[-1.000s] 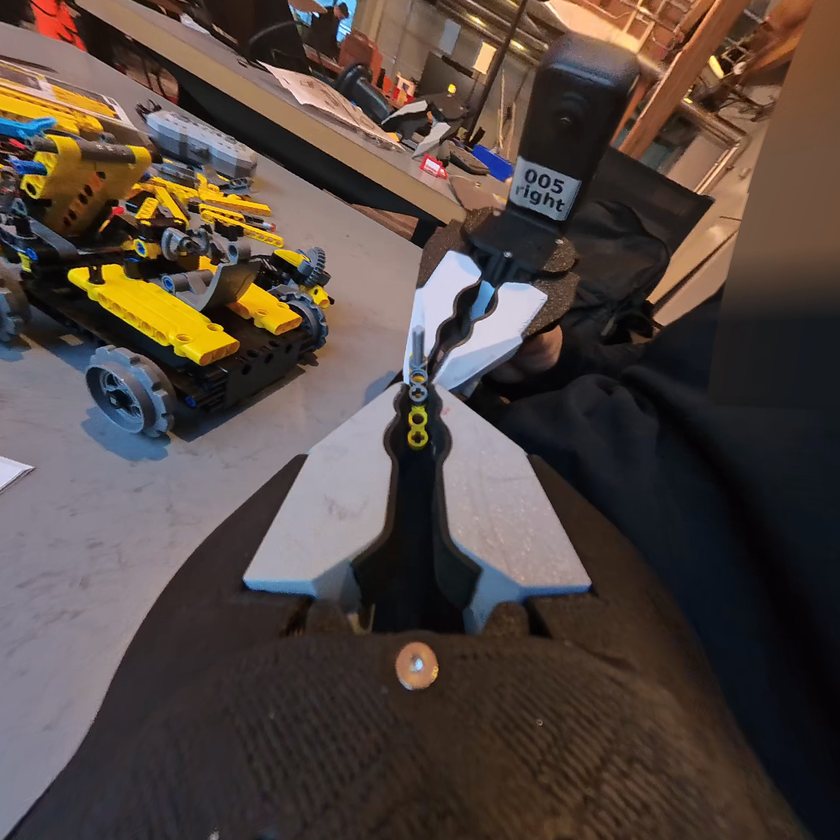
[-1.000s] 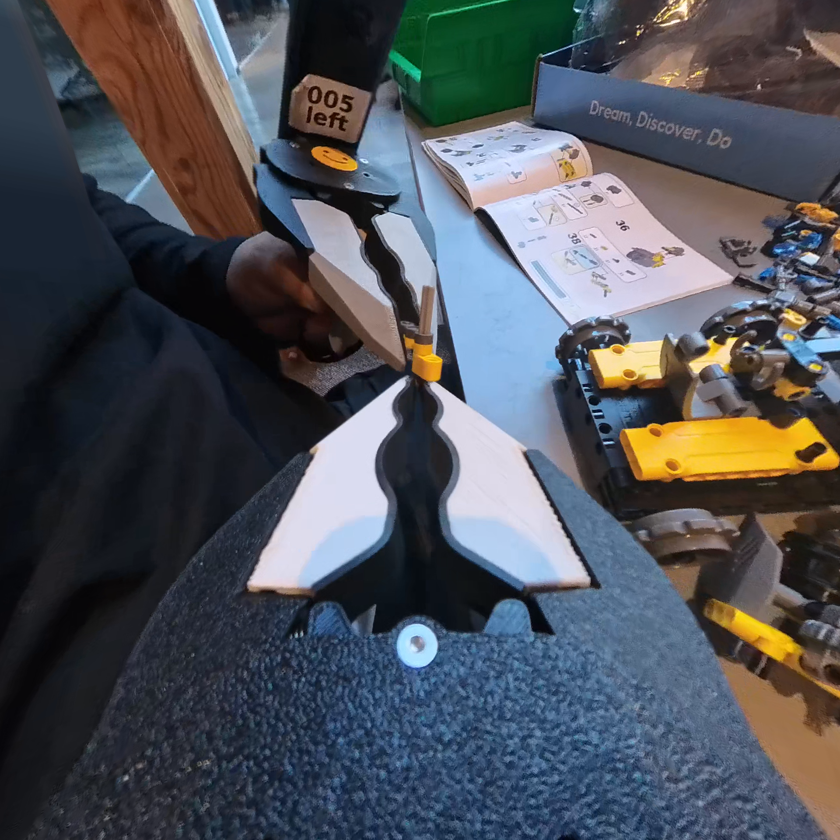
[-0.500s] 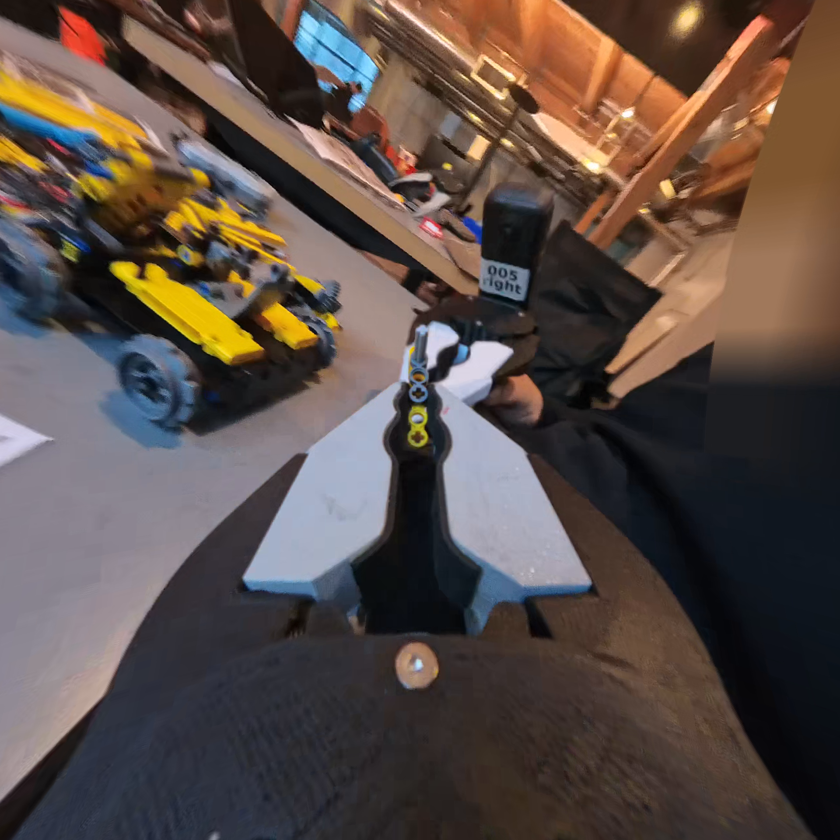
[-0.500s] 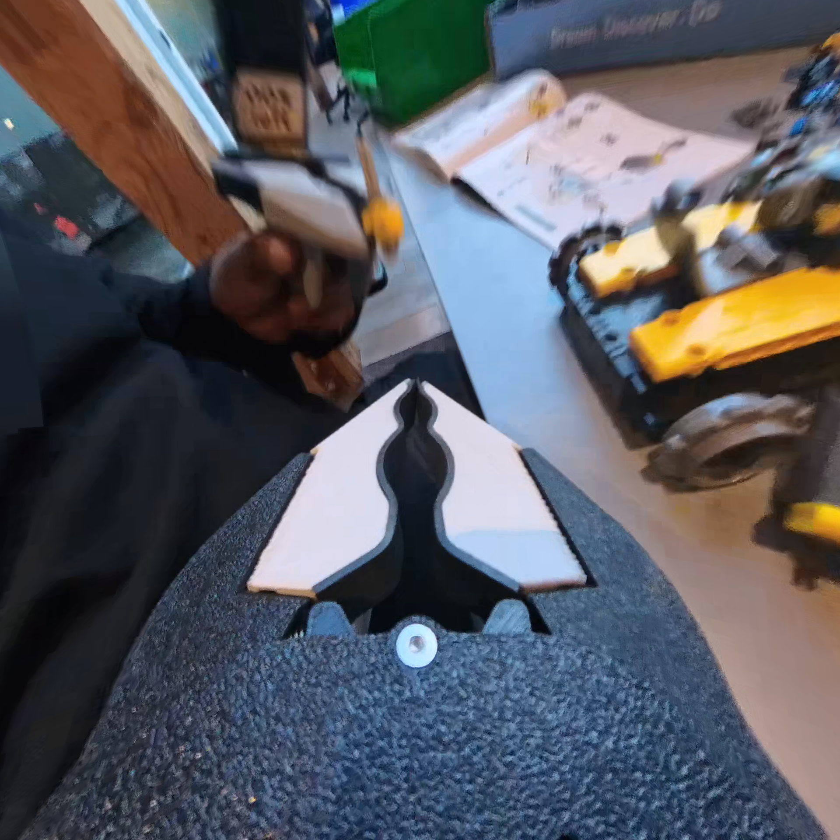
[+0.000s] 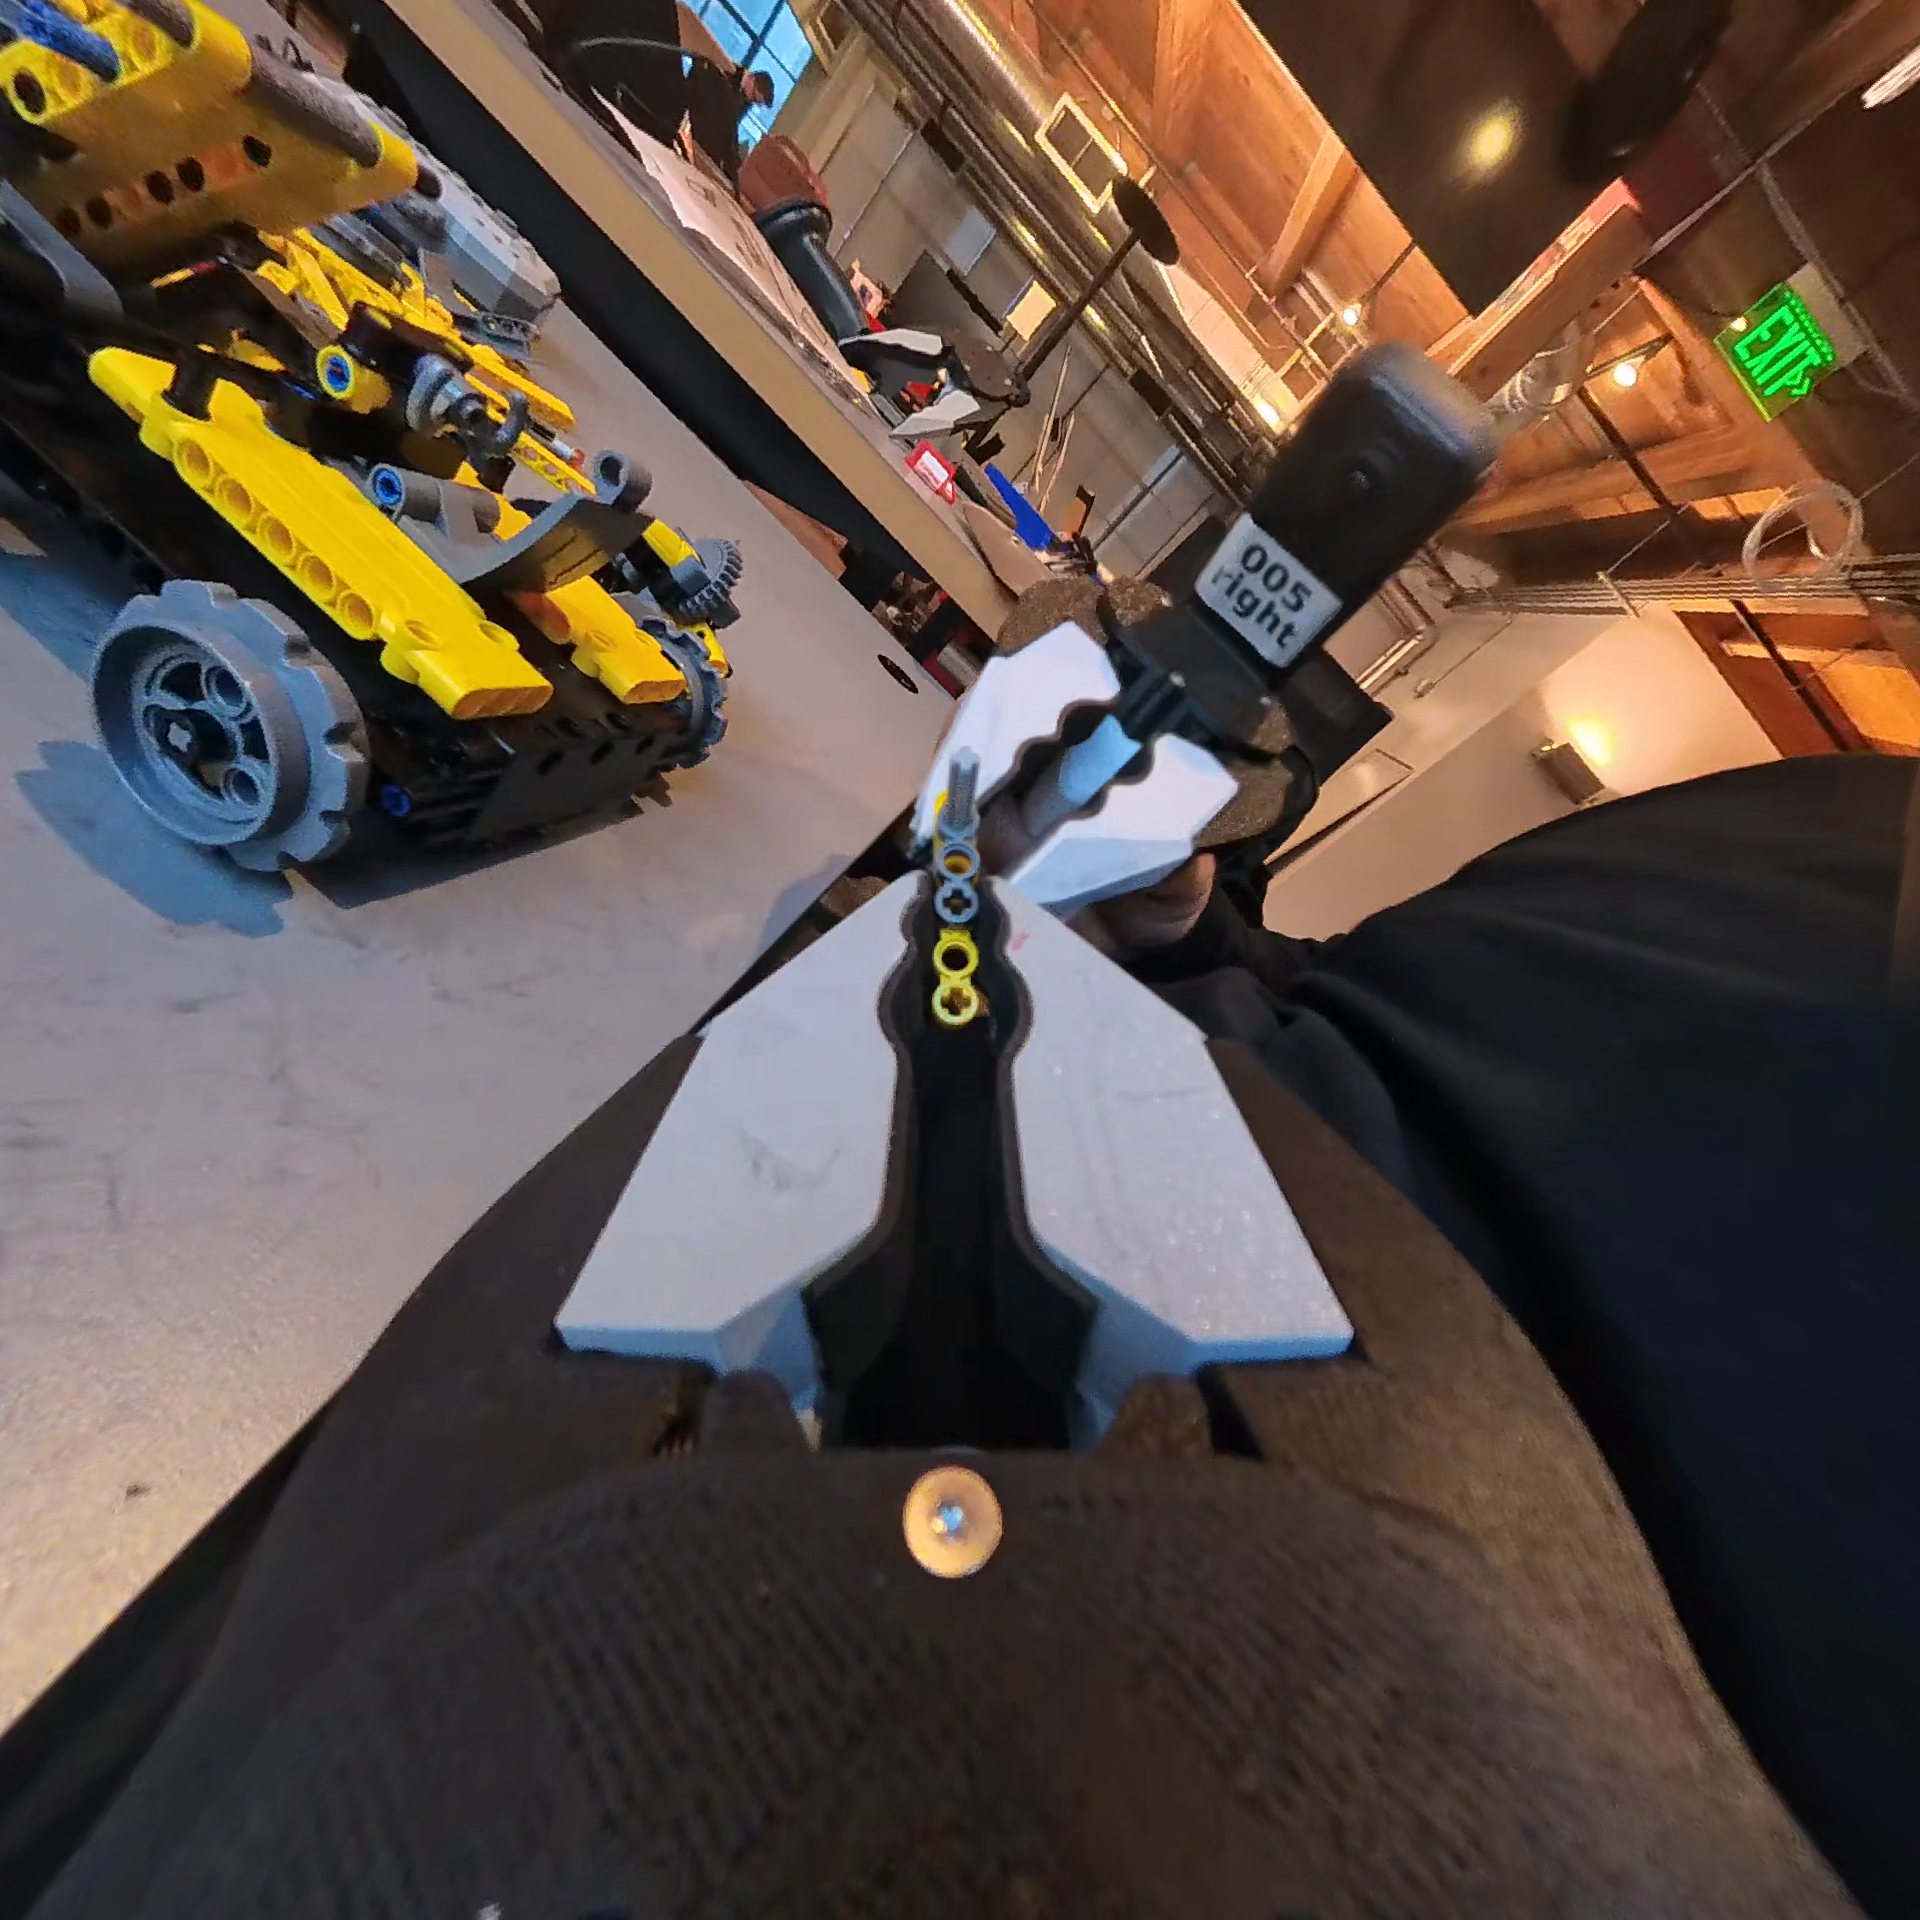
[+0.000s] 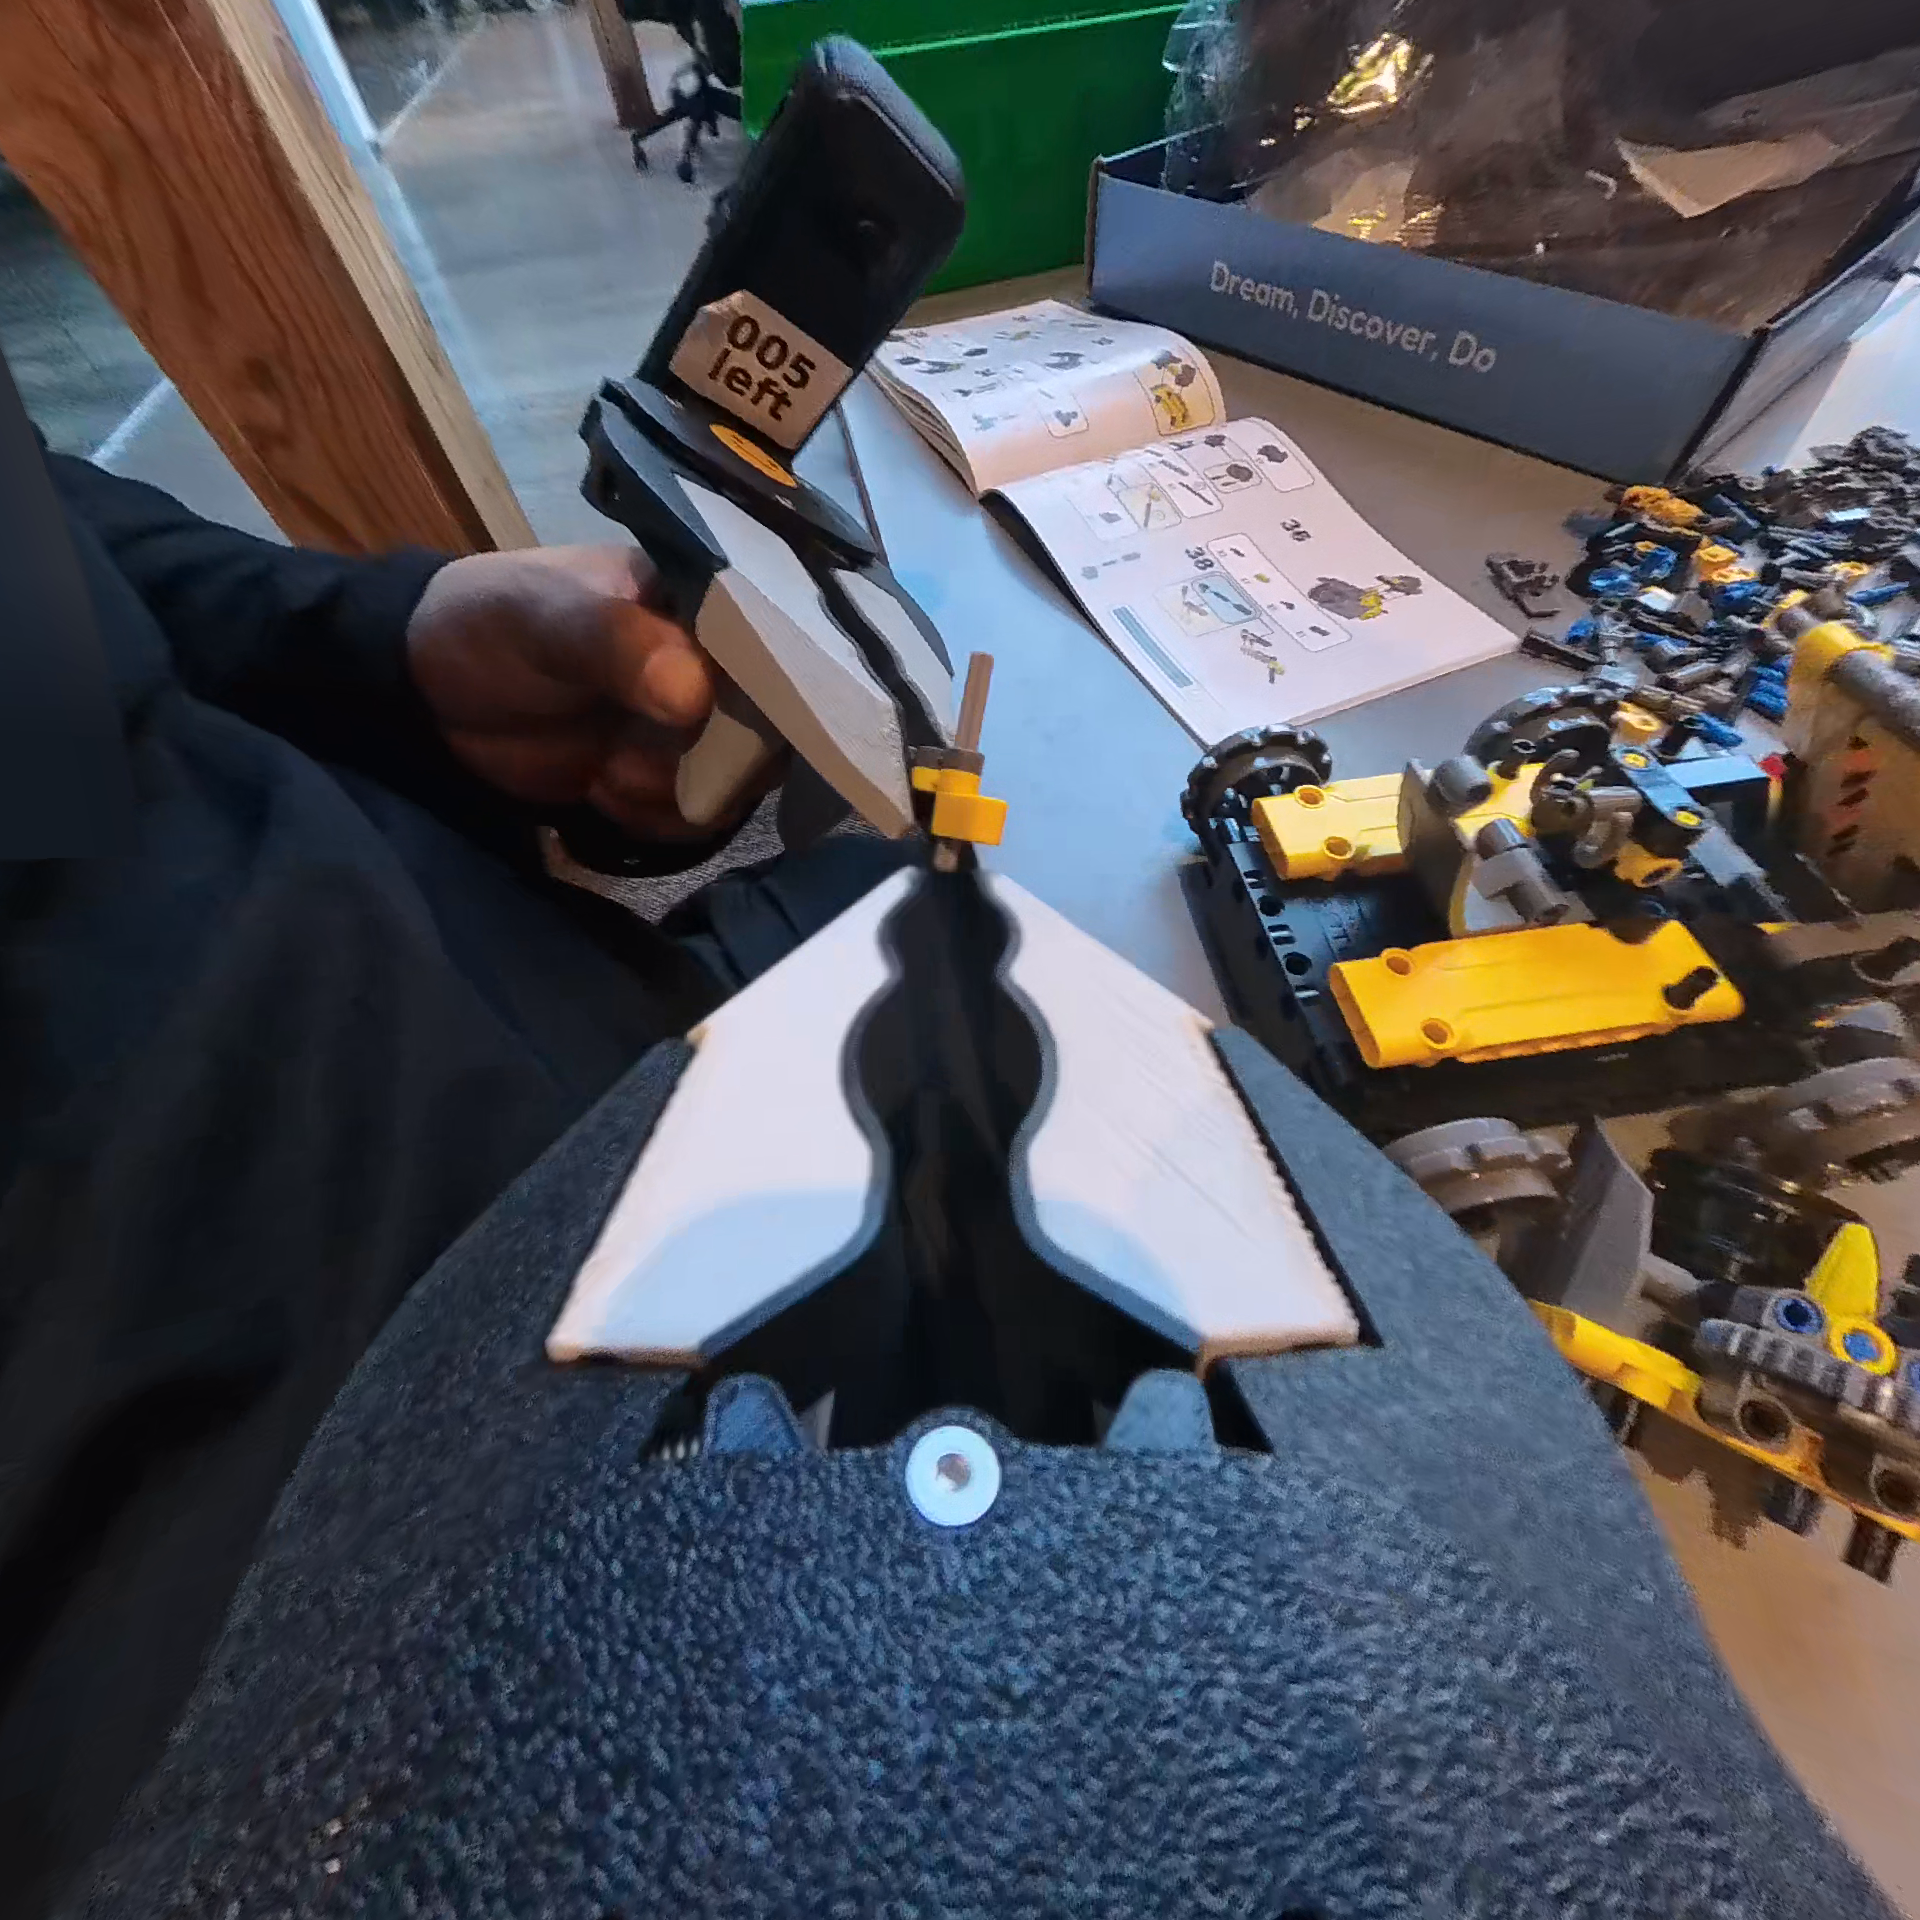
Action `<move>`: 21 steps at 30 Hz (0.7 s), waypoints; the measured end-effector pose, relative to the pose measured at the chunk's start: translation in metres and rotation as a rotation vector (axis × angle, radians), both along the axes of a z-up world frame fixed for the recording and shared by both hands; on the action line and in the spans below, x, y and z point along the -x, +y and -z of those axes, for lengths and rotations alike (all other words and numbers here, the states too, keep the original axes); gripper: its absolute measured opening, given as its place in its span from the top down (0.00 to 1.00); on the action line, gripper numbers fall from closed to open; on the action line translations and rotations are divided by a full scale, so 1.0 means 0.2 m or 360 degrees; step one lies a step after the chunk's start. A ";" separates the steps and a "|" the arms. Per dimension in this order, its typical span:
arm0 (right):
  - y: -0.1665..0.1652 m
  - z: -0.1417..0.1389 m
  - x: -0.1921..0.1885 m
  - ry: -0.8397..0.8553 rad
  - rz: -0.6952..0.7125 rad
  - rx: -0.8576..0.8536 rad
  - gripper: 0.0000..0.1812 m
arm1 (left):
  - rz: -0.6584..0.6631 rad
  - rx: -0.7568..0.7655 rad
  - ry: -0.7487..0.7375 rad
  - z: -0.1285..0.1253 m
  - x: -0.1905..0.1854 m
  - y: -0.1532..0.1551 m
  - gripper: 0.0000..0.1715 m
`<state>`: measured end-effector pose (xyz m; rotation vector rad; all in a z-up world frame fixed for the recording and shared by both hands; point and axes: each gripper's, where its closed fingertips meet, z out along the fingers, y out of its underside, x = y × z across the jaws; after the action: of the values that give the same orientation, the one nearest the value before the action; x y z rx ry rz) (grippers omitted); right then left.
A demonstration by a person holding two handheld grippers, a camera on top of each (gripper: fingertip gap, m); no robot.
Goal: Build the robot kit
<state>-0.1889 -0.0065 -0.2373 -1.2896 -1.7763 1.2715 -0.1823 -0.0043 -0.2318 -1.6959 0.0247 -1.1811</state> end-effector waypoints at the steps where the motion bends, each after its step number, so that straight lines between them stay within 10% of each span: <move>1: -0.01 -0.01 0.00 0.0002 -0.0014 0.0041 0.93 | 0.0010 0.0008 -0.0002 0.01 -0.01 0.00 0.98; 12: -0.02 0.00 0.00 0.0026 -0.0055 0.0187 0.98 | 0.0061 -0.0029 -0.0065 -0.01 -0.04 -0.01 0.97; 21: -0.03 0.03 -0.01 0.0037 -0.0028 0.0297 0.99 | -0.0097 -0.0150 0.0484 0.01 -0.04 0.00 0.98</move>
<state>-0.1869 -0.0126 -0.2433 -1.3567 -1.6885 1.4849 -0.1746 -0.0047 -0.2328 -1.7651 0.2115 -0.8559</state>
